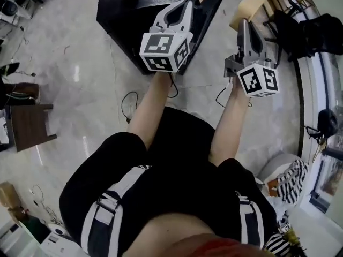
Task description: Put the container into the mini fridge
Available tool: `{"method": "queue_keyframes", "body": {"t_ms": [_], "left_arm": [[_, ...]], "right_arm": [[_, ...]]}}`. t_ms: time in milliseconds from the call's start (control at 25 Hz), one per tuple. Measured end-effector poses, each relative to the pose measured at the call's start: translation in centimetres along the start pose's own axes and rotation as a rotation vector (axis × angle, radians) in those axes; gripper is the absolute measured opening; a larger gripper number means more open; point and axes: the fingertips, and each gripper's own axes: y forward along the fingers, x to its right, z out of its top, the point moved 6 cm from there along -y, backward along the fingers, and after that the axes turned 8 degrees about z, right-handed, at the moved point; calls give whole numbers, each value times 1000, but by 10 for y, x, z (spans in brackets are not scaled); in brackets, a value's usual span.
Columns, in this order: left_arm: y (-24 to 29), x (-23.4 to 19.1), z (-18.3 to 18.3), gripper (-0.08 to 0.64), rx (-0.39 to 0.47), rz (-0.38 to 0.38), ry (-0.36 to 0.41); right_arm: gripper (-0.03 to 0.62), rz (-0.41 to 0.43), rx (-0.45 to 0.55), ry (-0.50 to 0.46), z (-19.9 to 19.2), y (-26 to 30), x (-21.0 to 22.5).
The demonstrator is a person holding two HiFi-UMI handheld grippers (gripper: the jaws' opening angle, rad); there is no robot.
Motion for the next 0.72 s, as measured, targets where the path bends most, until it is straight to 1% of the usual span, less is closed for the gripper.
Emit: {"method": "queue_keyframes", "body": {"t_ms": [80,200,280,360,440,480,600,640,720], "left_arm": [[-22,-30,3,8,5,105,5],[-65,-77,0,8,-2,279,-18],[-95,-106,-2,8,-1,394,-44],[-121,-126,-3,8,-3,483,-53],[-138,-136,-5,8,-10,529,-51],[-142,-139,-7,8,-18,538,-50],[-148,-143,-14,8,-46,542,-38],[-147,-145,-16,8,-55,539,-32],[-147,-150,-21,8,-73,538,-27]], "right_arm": [[18,115,-16,15,-9,26,-24],[18,265,-64,83,-34,55,-67],[18,355,-100,118,-50,67,-96],[18,430,-140,126,-64,76,-119],[18,508,-184,117,-77,82,-139],[18,565,-213,93,-82,82,-149],[18,801,-346,-30,-100,79,-181],[18,866,-397,-69,-106,78,-188],[18,949,-487,-144,-121,75,-198]]}}
